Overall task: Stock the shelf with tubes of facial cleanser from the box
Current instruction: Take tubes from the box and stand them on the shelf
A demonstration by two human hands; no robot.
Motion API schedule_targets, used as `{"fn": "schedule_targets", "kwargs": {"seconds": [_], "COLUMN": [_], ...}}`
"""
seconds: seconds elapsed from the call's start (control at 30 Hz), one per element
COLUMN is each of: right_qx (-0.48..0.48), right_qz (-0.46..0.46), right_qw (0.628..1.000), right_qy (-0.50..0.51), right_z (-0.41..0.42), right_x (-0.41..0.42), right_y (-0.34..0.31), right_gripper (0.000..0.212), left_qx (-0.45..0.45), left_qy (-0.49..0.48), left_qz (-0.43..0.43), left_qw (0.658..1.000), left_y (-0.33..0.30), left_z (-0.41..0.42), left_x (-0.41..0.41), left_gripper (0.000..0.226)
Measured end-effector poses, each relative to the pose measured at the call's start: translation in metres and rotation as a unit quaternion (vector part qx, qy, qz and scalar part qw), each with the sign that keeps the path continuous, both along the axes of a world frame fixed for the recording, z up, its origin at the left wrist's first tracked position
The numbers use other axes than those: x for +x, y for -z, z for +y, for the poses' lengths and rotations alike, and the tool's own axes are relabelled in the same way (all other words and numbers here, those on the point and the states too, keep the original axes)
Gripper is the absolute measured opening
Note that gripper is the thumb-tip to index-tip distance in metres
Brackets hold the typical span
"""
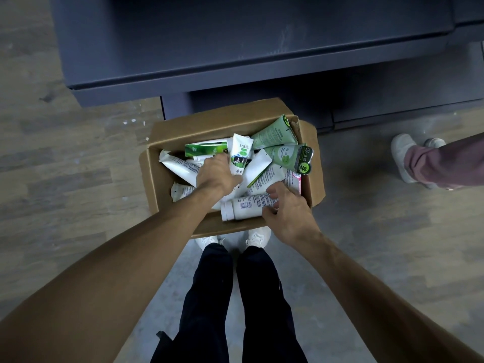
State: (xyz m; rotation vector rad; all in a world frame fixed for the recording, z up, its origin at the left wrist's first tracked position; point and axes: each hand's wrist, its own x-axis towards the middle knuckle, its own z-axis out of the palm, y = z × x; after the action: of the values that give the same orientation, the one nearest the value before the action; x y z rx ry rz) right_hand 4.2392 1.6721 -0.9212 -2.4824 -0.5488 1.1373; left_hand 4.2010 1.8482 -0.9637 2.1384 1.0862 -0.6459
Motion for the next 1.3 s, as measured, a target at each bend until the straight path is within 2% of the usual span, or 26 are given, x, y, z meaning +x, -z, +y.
{"fn": "schedule_targets", "kwargs": {"seconds": [0.13, 0.33, 0.43, 0.5, 0.63, 0.77, 0.93, 1.23, 1.3], "right_qx": [0.004, -0.028, -0.075, -0.096, -0.058, -0.005, -0.036, -0.062, -0.055], "right_qz": [-0.009, -0.004, 0.007, 0.029, 0.081, 0.088, 0.095, 0.053, 0.061], "right_qw": [1.000, 0.999, 0.997, 0.993, 0.979, 0.979, 0.965, 0.954, 0.955], "right_qy": [-0.010, -0.032, 0.002, 0.062, 0.176, 0.184, 0.243, 0.288, 0.284], "right_z": [0.004, 0.026, 0.042, 0.051, 0.073, 0.084, 0.094, 0.116, 0.119], "right_x": [0.001, 0.010, 0.019, 0.024, 0.027, 0.027, 0.032, 0.027, 0.025], "right_y": [0.000, 0.005, 0.014, 0.021, 0.029, 0.030, 0.043, 0.051, 0.052], "right_gripper": [0.031, 0.032, 0.039, 0.041, 0.037, 0.048, 0.035, 0.067, 0.055], "left_qx": [-0.037, -0.058, -0.069, -0.067, -0.045, -0.046, -0.055, -0.075, -0.075], "left_qy": [-0.023, -0.042, -0.044, -0.037, -0.024, -0.042, -0.064, -0.081, -0.081], "left_qz": [-0.028, -0.118, -0.142, -0.144, -0.142, -0.153, -0.172, -0.181, -0.183], "left_qw": [0.999, 0.990, 0.986, 0.987, 0.989, 0.986, 0.981, 0.977, 0.977], "left_y": [0.002, -0.008, -0.013, -0.019, -0.028, -0.033, -0.034, -0.032, -0.031], "left_z": [0.009, 0.022, 0.028, 0.030, 0.033, 0.038, 0.045, 0.050, 0.049], "left_x": [-0.005, -0.029, -0.045, -0.055, -0.071, -0.083, -0.093, -0.106, -0.108], "left_gripper": [0.043, 0.033, 0.032, 0.034, 0.036, 0.038, 0.034, 0.034, 0.034]}}
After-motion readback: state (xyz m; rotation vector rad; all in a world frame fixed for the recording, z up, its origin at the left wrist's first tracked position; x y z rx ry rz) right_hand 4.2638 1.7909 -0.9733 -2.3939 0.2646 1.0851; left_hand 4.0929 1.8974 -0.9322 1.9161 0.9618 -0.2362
